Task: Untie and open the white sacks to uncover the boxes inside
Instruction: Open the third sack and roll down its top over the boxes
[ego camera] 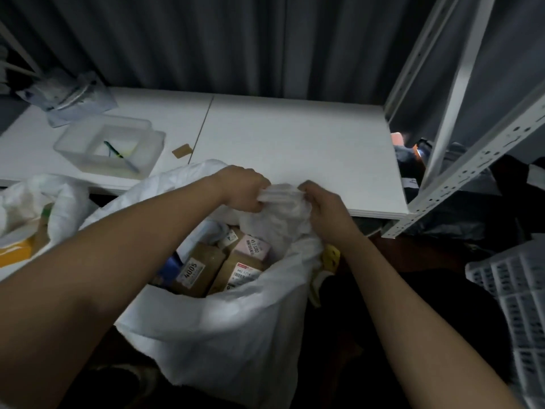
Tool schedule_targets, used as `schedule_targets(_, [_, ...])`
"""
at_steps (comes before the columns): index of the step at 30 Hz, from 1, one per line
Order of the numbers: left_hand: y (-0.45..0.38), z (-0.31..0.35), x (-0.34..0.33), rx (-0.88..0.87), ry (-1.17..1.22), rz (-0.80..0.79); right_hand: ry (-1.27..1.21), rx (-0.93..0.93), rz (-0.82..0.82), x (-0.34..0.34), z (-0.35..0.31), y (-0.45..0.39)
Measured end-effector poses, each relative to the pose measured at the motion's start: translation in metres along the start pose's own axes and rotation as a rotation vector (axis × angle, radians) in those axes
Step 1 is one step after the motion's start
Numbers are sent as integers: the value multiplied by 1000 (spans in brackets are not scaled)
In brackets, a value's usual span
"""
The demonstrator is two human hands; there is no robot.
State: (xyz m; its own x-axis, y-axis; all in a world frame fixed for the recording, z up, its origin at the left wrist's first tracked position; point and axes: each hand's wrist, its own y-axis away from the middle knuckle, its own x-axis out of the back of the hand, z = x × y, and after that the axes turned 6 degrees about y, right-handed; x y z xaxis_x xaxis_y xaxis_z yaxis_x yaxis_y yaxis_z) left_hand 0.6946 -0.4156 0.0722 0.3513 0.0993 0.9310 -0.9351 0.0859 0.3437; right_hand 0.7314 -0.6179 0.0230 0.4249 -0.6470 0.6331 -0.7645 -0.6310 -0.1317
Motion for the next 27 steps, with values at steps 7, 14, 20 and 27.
schedule_targets(7, [25,-21,6,76,142,97,596,326,183,7,-10,-28])
schedule_targets(14, [34,-25,1,108,134,68,448,-85,-78,-10,-42,1])
schedule_targets(20, [60,-28,26,128,399,-215,169,-209,-249,-10,-65,8])
schedule_targets(27, [77,-22,20,17,118,-116,64,-420,-340,-4,-75,6])
